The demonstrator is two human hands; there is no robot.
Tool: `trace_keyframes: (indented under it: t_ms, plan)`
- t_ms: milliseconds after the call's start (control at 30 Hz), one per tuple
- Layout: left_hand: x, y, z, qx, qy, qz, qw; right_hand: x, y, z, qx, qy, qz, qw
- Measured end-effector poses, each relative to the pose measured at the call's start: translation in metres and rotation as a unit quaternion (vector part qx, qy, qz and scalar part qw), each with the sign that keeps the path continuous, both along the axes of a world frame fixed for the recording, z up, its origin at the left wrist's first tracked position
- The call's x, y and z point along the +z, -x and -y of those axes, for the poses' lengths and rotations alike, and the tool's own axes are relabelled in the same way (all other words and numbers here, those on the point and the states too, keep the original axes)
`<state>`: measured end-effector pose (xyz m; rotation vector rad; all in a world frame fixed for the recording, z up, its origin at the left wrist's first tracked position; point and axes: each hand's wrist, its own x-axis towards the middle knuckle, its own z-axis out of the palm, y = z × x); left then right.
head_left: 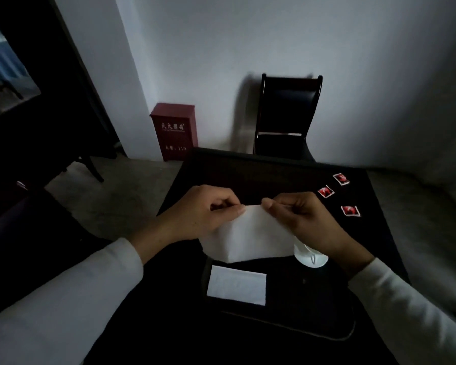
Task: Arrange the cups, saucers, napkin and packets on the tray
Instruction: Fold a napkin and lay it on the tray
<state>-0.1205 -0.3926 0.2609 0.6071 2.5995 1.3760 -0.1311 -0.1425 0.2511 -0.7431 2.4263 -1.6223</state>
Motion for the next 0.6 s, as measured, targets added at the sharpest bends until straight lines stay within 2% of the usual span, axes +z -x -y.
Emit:
trace_keyframes:
  t_ms: [100,200,267,367,433,600]
  plan:
    - [-0.015,0.0,0.018,-0.014,-0.045,0.065,0.997,-0.013,-0.006,0.006,-0.072,0.031,0.051,0.996]
    - [-0.035,-0.004,0.043,0.015,-0.114,0.138,0.984,-0.031,-0.015,0.014,-0.101,0.076,0.115,0.985]
    - [-0.053,-0.009,0.055,0.053,-0.189,0.182,0.964,-0.046,-0.022,0.021,-0.122,0.13,0.185,0.966]
    - [-0.081,-0.019,0.061,0.127,-0.288,0.254,0.914,-0.069,-0.038,0.028,-0.132,0.191,0.289,0.929]
    - [-0.1,-0.022,0.062,0.165,-0.311,0.28,0.893,-0.086,-0.049,0.033,-0.139,0.207,0.326,0.912]
    - [-0.144,-0.027,0.061,0.22,-0.338,0.341,0.849,-0.127,-0.063,0.046,-0.24,0.249,0.373,0.861]
